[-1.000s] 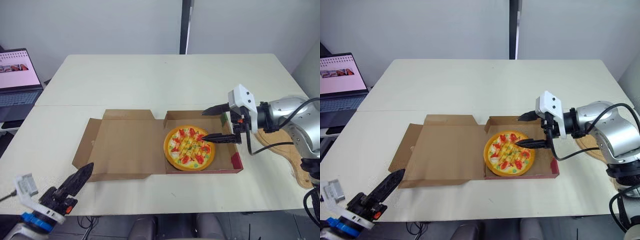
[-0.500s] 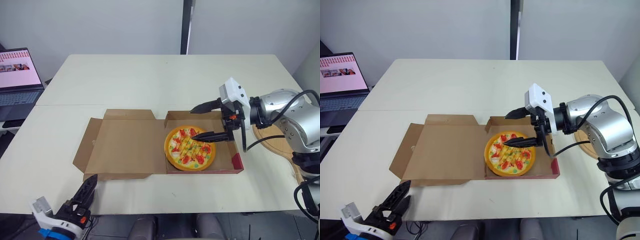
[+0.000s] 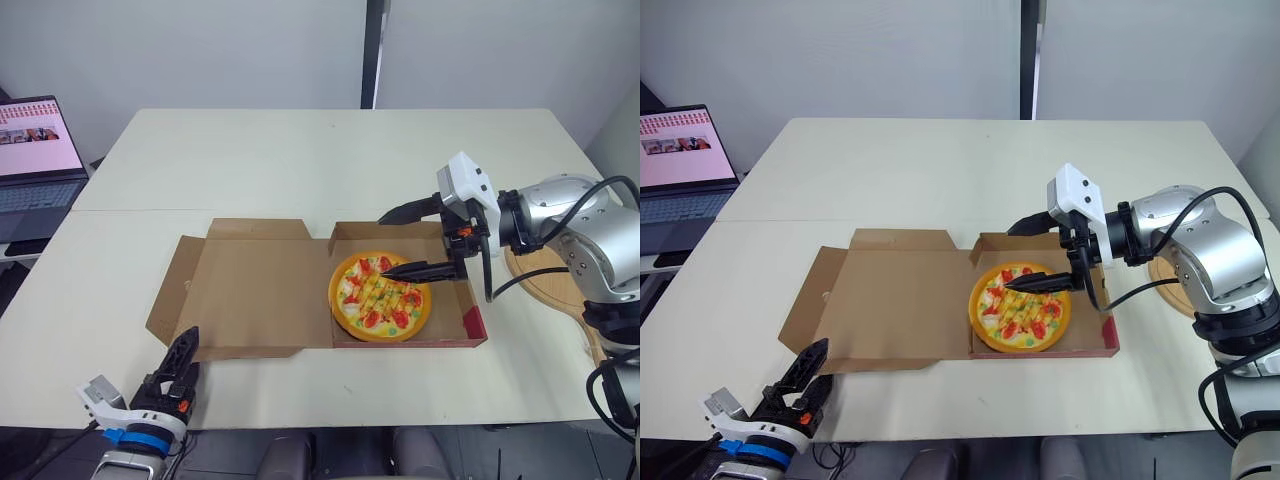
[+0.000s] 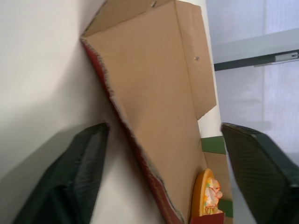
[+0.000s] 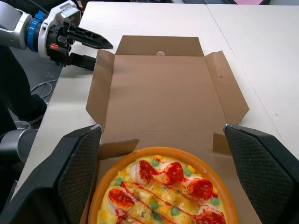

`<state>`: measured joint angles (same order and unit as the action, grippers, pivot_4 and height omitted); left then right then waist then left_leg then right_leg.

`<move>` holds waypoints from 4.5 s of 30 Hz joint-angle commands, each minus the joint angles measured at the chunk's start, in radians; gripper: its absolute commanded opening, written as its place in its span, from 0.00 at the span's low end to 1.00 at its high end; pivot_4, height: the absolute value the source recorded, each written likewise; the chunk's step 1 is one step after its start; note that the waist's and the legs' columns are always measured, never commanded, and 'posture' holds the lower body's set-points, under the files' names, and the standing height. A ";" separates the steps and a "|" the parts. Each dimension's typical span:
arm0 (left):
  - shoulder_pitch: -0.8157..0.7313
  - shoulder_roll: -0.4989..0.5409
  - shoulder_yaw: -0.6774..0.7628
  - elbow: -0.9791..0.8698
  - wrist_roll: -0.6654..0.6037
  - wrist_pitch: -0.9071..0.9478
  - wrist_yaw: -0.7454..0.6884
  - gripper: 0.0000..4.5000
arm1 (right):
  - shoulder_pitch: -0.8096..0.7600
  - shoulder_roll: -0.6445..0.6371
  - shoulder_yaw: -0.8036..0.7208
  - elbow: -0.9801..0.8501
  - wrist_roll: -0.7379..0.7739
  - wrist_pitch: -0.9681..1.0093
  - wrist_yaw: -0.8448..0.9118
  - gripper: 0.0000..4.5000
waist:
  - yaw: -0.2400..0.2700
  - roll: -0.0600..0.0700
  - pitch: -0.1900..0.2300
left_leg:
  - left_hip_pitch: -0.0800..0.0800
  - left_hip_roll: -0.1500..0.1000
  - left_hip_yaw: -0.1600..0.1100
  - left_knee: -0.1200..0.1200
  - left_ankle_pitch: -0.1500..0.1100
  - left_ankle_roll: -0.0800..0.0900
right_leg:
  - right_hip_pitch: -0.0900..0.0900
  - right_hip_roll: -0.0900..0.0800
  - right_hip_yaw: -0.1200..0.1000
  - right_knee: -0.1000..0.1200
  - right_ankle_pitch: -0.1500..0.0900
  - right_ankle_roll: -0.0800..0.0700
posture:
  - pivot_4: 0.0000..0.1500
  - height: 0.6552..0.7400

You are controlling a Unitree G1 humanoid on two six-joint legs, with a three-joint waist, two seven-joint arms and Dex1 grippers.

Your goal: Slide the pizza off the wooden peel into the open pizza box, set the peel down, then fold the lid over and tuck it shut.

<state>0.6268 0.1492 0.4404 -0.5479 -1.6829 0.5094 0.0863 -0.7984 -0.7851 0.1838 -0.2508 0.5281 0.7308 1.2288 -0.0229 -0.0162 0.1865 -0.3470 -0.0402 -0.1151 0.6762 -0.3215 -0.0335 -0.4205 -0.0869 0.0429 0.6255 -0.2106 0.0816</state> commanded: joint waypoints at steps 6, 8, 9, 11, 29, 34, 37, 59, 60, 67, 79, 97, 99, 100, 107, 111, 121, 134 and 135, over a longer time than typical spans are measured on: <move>-0.005 0.018 -0.043 0.041 -0.030 0.030 0.027 0.24 | -0.027 -0.005 -0.013 -0.014 0.000 -0.002 0.010 1.00 | 0.000 0.000 0.000 | 0.000 0.000 0.000 0.000 0.000 0.000 | 0.000 0.000 0.000 0.000 0.000 0.000 | 1.00 1.00; -0.012 0.017 -0.048 0.039 -0.030 0.027 0.035 0.10 | -0.028 -0.004 -0.014 -0.012 -0.001 -0.002 0.010 1.00 | 0.003 0.002 -0.001 | 0.000 0.000 0.000 0.000 0.000 0.000 | 0.000 0.000 0.000 0.000 0.000 0.000 | 1.00 1.00; -0.015 0.016 -0.050 0.034 -0.031 0.024 0.041 0.03 | -0.028 -0.004 -0.014 -0.013 0.000 -0.002 0.010 1.00 | 0.005 0.003 -0.002 | 0.000 0.000 0.000 0.000 0.000 0.000 | 0.000 0.000 0.000 0.000 0.000 0.000 | 1.00 1.00; -0.018 0.014 -0.052 0.022 -0.035 0.020 0.053 0.01 | -0.027 -0.004 -0.015 -0.014 0.000 -0.002 0.010 1.00 | 0.008 0.004 -0.002 | 0.000 0.000 0.000 0.000 0.000 0.000 | 0.000 0.000 0.000 0.000 0.000 0.000 | 1.00 1.00; -0.170 0.203 0.015 -0.083 -0.015 -0.020 0.085 0.01 | 0.052 -0.002 -0.060 -0.020 -0.094 -0.051 -0.147 1.00 | 0.023 0.001 -0.001 | -0.001 0.000 -0.001 0.000 0.000 0.000 | 0.000 0.000 -0.001 -0.001 0.000 0.000 | 1.00 1.00; -0.255 0.300 0.045 -0.064 -0.017 -0.009 0.070 0.00 | 0.114 -0.029 -0.098 -0.014 -0.142 0.006 -0.265 0.96 | 0.022 0.001 -0.001 | -0.001 0.000 0.000 0.000 0.000 -0.001 | -0.001 0.000 0.000 -0.001 0.000 0.000 | 1.00 1.00; -0.281 0.361 0.057 -0.043 -0.006 0.014 0.035 0.00 | 0.144 -0.058 -0.116 0.012 -0.215 -0.020 -0.337 0.78 | 0.022 0.001 0.000 | -0.001 0.000 0.000 -0.001 0.000 -0.001 | -0.001 0.000 0.000 -0.001 0.000 0.000 | 1.00 1.00; -0.518 0.504 0.048 0.202 0.121 0.151 -0.174 0.00 | -0.079 0.033 0.140 0.790 -0.703 -0.468 -0.393 0.01 | 0.015 -0.001 0.001 | -0.001 0.000 0.000 -0.002 0.001 -0.001 | -0.001 0.000 0.000 -0.003 0.002 0.002 | 1.00 1.00; -0.538 0.513 0.046 0.217 0.132 0.159 -0.188 0.00 | -0.078 0.030 0.142 0.796 -0.705 -0.474 -0.368 0.01 | 0.015 -0.001 0.001 | -0.001 0.000 0.000 -0.003 0.001 -0.001 | -0.001 0.000 0.000 -0.003 0.002 0.002 | 1.00 1.00; -0.706 0.585 0.000 0.342 0.250 0.237 -0.341 0.00 | -0.004 -0.014 0.133 0.659 -0.678 -0.460 -0.171 0.01 | 0.004 -0.001 0.001 | 0.000 0.000 0.000 -0.009 0.003 -0.004 | -0.002 0.000 -0.001 -0.007 0.002 0.003 | 1.00 1.00; -1.114 0.631 -0.182 0.635 0.575 0.292 -0.678 0.00 | 0.203 -0.135 0.068 0.200 -0.571 -0.303 0.004 0.01 | -0.003 -0.001 0.001 | -0.003 0.000 -0.003 -0.014 0.003 -0.006 | -0.003 0.000 -0.002 -0.014 0.004 0.005 | 1.00 1.00; -1.484 0.517 -0.359 0.969 0.997 0.133 -1.045 0.00 | 0.531 -0.157 -0.122 -0.350 -0.262 0.138 -0.101 0.01 | 0.000 -0.001 0.001 | -0.007 -0.001 -0.006 -0.011 0.003 -0.006 | -0.003 0.000 -0.005 -0.014 0.004 0.006 | 1.00 1.00; -1.508 0.507 -0.366 1.001 1.034 0.102 -1.067 0.00 | 0.545 -0.147 -0.127 -0.378 -0.238 0.168 -0.129 0.01 | 0.000 -0.001 0.001 | -0.007 -0.001 -0.007 -0.011 0.003 -0.006 | -0.003 0.000 -0.006 -0.014 0.004 0.006 | 1.00 1.00; -1.518 0.501 -0.366 1.013 1.048 0.091 -1.075 0.00 | 0.551 -0.144 -0.128 -0.389 -0.226 0.180 -0.142 0.01 | 0.000 -0.001 0.001 | -0.007 -0.001 -0.007 -0.011 0.003 -0.006 | -0.003 0.000 -0.006 -0.014 0.004 0.006 | 1.00 1.00; -1.534 0.480 -0.360 1.017 1.117 0.048 -1.120 0.00 | 0.583 -0.137 -0.147 -0.411 -0.183 0.205 -0.227 0.01 | 0.000 -0.001 0.001 | -0.008 -0.001 -0.007 -0.011 0.003 -0.006 | -0.004 0.000 -0.006 -0.013 0.004 0.006 | 1.00 1.00; -1.526 0.483 -0.356 1.007 1.144 0.025 -1.135 0.00 | 0.589 -0.147 -0.210 -0.369 -0.165 0.176 -0.244 0.01 | 0.000 -0.001 0.001 | -0.008 -0.001 -0.007 -0.010 0.003 -0.006 | -0.004 0.000 -0.006 -0.013 0.005 0.006 | 1.00 1.00; -1.502 0.473 -0.332 0.942 1.176 -0.014 -1.116 0.00 | 0.405 0.074 -0.389 -0.134 -0.176 0.056 -0.521 0.67 | -0.003 -0.001 0.000 | -0.009 -0.001 -0.007 -0.009 0.003 -0.006 | -0.005 -0.001 -0.006 -0.012 0.005 0.007 | 1.00 1.00; -1.482 0.470 -0.318 0.890 1.177 0.001 -1.100 0.00 | 0.153 0.309 -0.350 0.008 -0.138 0.148 -0.744 0.79 | -0.006 -0.001 0.000 | -0.019 -0.004 -0.005 -0.004 0.004 -0.007 | -0.021 -0.002 -0.002 0.001 0.006 0.006 | 1.00 1.00; -1.481 0.470 -0.318 0.890 1.177 0.000 -1.099 0.00 | 0.152 0.312 -0.348 0.008 -0.137 0.146 -0.748 0.75 | -0.007 -0.001 0.000 | -0.019 -0.004 -0.005 -0.004 0.004 -0.007 | -0.021 -0.002 -0.002 0.002 0.006 0.006 | 1.00 1.00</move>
<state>-0.8498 0.6138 0.0995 0.3861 -0.5033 0.5172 -1.0133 -0.6159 -0.4709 -0.1549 -0.2174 0.3763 0.8894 0.4907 -0.0294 -0.0173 0.1867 -0.3663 -0.0437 -0.1198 0.6737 -0.3178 -0.0401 -0.4418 -0.0889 0.0409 0.6279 -0.2049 0.0874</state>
